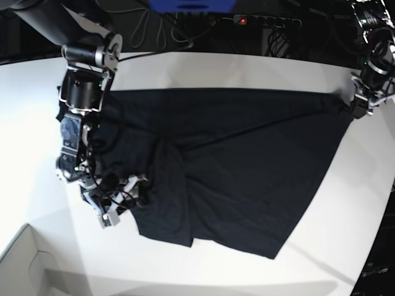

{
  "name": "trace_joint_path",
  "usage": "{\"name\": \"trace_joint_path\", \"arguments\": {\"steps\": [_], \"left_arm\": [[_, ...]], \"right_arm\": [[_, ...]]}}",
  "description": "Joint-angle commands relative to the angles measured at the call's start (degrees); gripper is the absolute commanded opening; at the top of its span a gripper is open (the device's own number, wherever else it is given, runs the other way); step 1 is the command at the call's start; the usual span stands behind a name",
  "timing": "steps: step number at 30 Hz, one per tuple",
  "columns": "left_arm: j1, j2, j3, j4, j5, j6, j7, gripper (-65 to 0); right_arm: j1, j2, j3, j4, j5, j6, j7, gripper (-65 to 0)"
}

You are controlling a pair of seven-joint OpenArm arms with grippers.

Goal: Layout the t-shirt on the table in an organized manner, then fold the t-shirt properly
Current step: 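Grasp a shirt corner with the right gripper and drag it toward the left gripper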

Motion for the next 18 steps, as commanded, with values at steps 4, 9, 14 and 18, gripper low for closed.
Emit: {"name": "trace_joint_path", "arguments": {"steps": [4, 9, 14, 18], "left_arm": [[0.1, -1.0, -0.4, 0.8, -2.6, 0.5, -0.1, -64.9], [0.1, -1.0, -0.4, 0.8, -2.6, 0.5, -0.1, -64.9], [-0.4, -1.0, -0.3, 0.8, -2.6, 0.5, -0.1, -64.9], [-0.5, -1.0, -0.2, 0.8, -2.6, 0.5, -0.3, -64.9]], "right_arm": [[2.9, 0.3, -0.1, -2.5, 0.8, 0.2, 3.4, -26.5], [3.0, 0.3, -0.1, -4.5, 0.8, 0.2, 3.5, -31.2], [3.0, 0.0, -0.1, -2.7, 0.9, 0.2, 3.1, -65.0], [-2.3, -1.2, -1.8, 14.1, 1.1, 0.2, -1.4, -65.0]]}}
